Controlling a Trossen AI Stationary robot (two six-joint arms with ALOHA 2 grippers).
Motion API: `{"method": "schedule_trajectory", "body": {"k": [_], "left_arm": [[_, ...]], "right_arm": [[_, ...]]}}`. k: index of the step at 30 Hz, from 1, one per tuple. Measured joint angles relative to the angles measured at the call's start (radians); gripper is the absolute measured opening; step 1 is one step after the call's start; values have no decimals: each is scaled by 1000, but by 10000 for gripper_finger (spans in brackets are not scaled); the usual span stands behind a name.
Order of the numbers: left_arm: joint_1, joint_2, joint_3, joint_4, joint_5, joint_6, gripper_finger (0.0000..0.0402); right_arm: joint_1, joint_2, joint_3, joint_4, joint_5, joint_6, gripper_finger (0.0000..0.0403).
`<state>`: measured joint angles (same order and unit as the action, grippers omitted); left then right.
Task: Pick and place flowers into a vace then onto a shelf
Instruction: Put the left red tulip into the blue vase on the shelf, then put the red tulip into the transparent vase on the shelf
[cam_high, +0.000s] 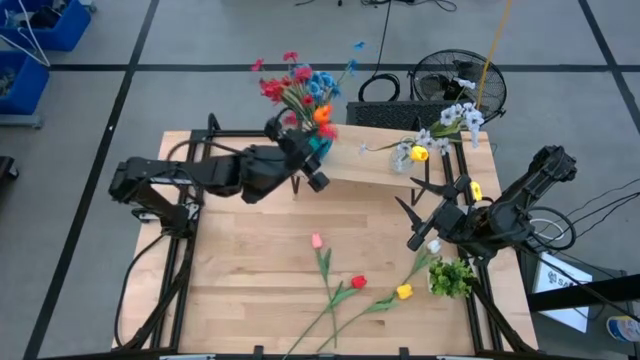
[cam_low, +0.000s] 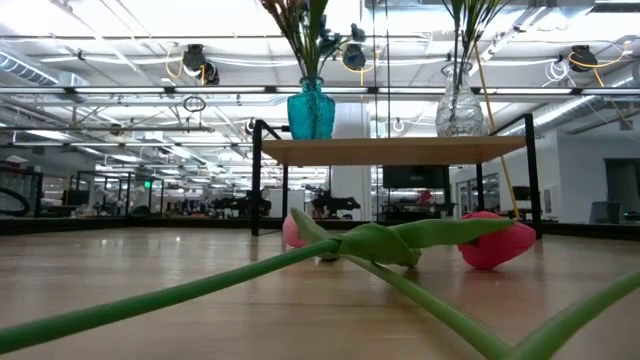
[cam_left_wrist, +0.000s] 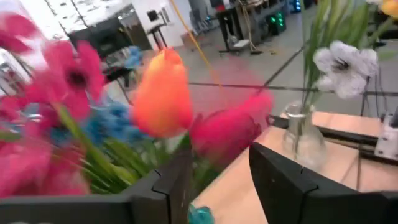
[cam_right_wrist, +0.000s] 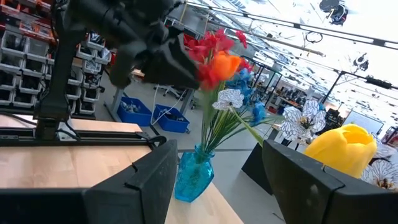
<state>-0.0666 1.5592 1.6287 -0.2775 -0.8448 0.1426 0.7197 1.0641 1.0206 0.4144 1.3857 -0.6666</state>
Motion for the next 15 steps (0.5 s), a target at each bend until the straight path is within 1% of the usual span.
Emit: {"method": "schedule_trajectory", "body": {"k": [3, 6, 11, 15], "left_arm": [[-10, 11, -2, -18, -18, -14, 173], [-28, 5, -1, -6, -31, 4, 175], [-70, -1, -1, -5, -130, 11, 175], [-119, -3, -1, 6, -157, 10, 175]], "right_arm": [[0, 0, 0, -2, 0, 0, 228], [0, 0, 0, -1, 0, -1, 228], [0, 0, 0, -1, 0, -2, 228], [0, 0, 0, -1, 0, -5, 228]]}}
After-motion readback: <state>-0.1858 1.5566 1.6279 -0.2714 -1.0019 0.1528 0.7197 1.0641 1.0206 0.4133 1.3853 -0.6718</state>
